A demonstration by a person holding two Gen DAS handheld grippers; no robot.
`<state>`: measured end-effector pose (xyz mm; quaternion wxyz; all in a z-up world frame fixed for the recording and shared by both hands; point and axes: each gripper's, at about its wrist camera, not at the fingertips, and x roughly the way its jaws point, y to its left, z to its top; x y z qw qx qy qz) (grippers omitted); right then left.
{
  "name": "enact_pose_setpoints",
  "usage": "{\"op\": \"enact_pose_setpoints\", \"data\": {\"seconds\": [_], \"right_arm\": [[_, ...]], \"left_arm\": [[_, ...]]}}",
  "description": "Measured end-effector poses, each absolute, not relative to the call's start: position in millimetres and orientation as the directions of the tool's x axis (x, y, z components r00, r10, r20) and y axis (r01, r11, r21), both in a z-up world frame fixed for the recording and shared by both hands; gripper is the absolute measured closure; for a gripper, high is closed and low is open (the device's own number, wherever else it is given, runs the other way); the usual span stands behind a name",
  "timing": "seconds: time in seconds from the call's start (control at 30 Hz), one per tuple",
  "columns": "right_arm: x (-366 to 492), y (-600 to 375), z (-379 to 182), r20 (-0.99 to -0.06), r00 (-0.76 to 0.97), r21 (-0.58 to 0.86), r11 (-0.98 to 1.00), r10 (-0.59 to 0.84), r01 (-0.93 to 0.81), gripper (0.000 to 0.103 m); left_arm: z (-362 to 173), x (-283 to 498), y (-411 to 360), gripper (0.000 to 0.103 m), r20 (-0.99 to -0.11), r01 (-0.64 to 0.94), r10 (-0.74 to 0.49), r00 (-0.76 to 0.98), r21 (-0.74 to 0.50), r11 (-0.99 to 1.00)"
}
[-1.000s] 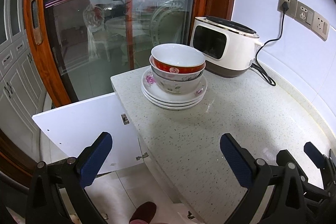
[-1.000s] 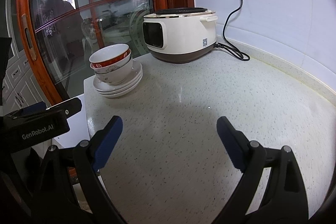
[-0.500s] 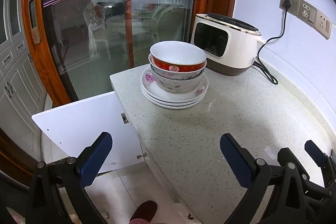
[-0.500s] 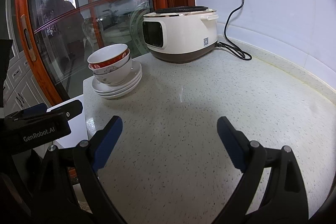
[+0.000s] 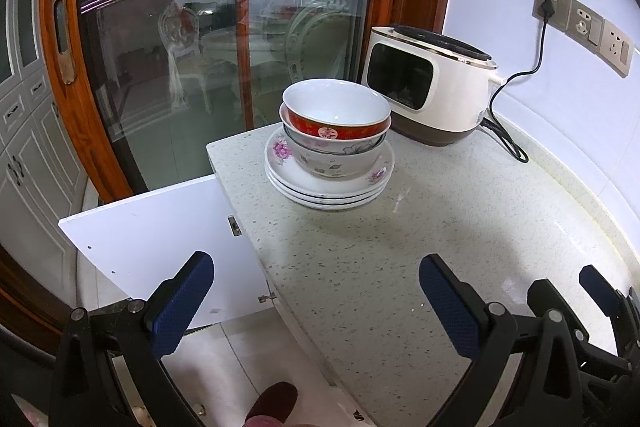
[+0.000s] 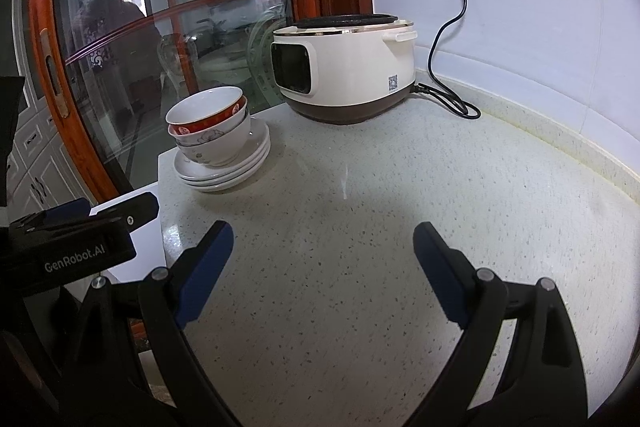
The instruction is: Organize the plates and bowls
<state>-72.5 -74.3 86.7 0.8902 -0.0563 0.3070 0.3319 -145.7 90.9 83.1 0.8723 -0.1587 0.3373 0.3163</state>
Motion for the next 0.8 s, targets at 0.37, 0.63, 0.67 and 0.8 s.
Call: {"op": "enact_pose_setpoints", "data": {"seconds": [0.37, 0.63, 0.67, 0.8], "right_arm": [[-75, -80, 90, -0.578, 0.594, 0.098, 0.771, 0.559, -0.629, 0.01], [-76, -85, 90, -0.582, 0.598, 0.098, 0.778, 0.551, -0.621, 0.01], [-76, -85, 90, -0.582, 0.599, 0.099, 0.779, 0.55, -0.619, 0.01], [-77, -85, 90, -0.584, 0.597, 0.102, 0.78, 0.55, -0.618, 0.01]], "left_arm": [[86, -146, 90, 0.0, -0.697, -0.629, 0.395, 0.599, -0.104, 0.77], [81, -147, 93, 0.0, -0.713, -0.644, 0.398, 0.577, -0.097, 0.759], [80, -147, 94, 0.0, -0.717, -0.651, 0.402, 0.569, -0.094, 0.753], [76, -148, 96, 0.0, -0.721, -0.656, 0.408, 0.56, -0.086, 0.75]]}}
